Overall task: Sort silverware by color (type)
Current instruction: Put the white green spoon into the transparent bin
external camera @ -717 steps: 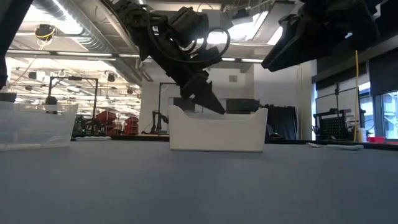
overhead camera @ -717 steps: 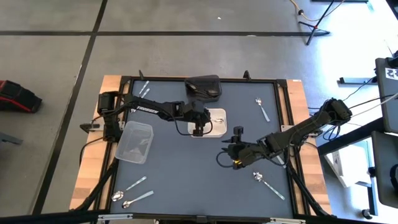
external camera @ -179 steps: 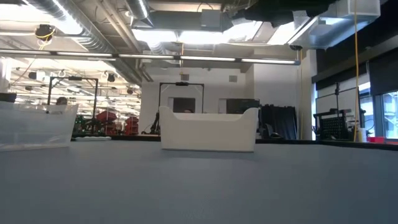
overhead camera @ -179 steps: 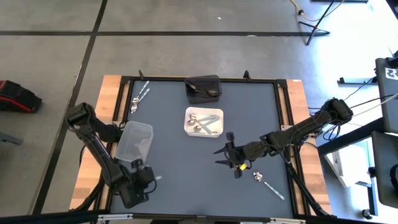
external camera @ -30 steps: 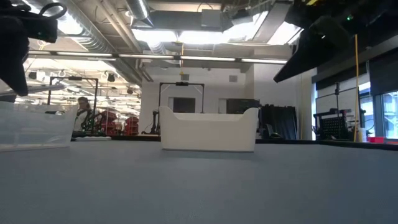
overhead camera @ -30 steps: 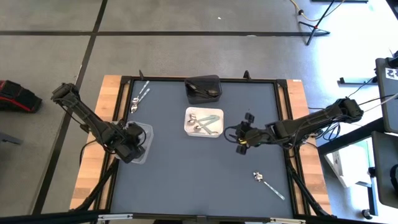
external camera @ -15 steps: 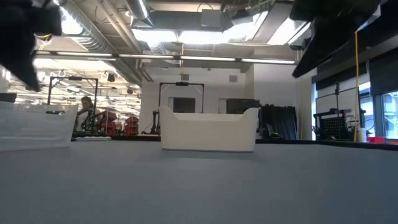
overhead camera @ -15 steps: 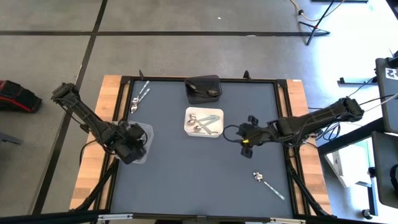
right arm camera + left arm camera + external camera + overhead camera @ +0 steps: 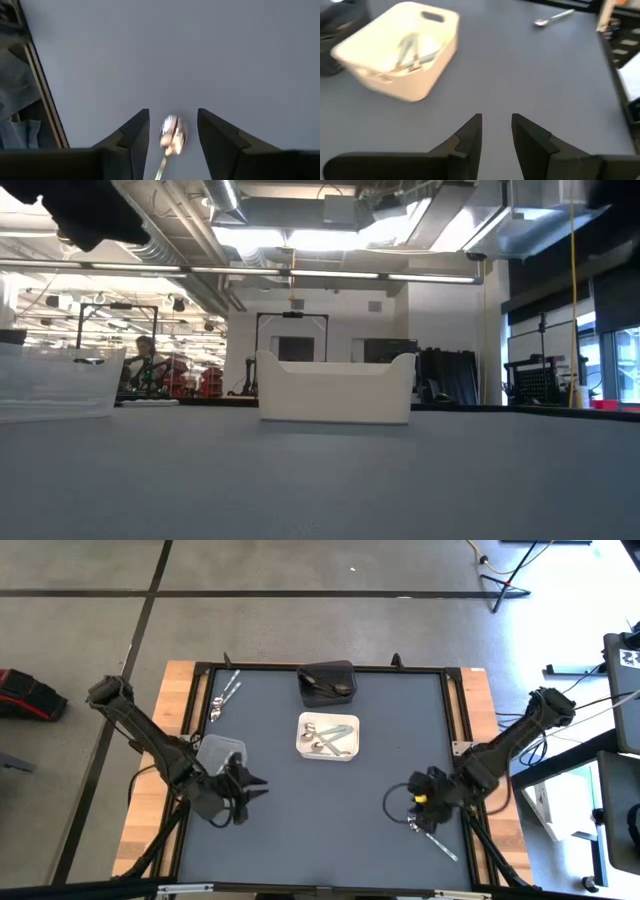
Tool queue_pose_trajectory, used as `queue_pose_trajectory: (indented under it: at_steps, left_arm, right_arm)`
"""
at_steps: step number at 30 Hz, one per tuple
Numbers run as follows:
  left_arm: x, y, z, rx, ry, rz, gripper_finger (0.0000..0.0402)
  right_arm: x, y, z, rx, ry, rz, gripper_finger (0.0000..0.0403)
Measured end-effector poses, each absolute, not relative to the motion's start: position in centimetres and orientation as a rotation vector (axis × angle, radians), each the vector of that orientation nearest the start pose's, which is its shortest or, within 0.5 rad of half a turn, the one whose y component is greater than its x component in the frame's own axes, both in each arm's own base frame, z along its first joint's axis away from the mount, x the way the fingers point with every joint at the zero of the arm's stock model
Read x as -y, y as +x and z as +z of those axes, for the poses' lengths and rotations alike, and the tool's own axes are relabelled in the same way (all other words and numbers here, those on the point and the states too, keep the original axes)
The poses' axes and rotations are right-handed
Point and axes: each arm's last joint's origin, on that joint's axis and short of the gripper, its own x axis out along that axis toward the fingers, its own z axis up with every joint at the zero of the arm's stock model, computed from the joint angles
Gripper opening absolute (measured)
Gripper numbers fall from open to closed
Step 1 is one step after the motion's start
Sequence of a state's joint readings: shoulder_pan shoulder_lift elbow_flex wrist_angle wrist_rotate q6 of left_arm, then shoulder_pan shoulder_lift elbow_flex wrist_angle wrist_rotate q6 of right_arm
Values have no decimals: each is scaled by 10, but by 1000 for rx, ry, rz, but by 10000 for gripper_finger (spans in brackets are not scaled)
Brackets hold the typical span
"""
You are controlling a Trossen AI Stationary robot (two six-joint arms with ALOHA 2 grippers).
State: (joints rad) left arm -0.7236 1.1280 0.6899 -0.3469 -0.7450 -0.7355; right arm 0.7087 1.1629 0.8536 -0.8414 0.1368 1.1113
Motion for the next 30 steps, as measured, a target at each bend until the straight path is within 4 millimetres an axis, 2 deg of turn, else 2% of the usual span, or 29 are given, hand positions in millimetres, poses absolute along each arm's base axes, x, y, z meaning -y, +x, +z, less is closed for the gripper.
queue_pose_trajectory:
  at_steps: [3, 8, 14, 22, 25, 30]
  left_arm:
    - [140, 188, 222, -509, -211, 207, 101]
    - [155, 203, 206, -528, -249, 144, 101]
    - [168, 211, 192, -526, -262, 114, 101]
    - [177, 213, 187, -502, -286, 86, 101]
    - [178, 214, 189, -480, -302, 86, 101]
    - [176, 217, 192, -431, -284, 124, 101]
  right_arm:
    - [-147, 149, 231, -1221, 528, -140, 156]
    - [-174, 135, 203, -1350, 535, -179, 156]
    - [-205, 120, 176, -1480, 542, -223, 156]
    - [-218, 113, 150, -1587, 514, -328, 152]
    - [-220, 115, 146, -1596, 492, -304, 125]
    - [-221, 116, 147, -1568, 405, -220, 22]
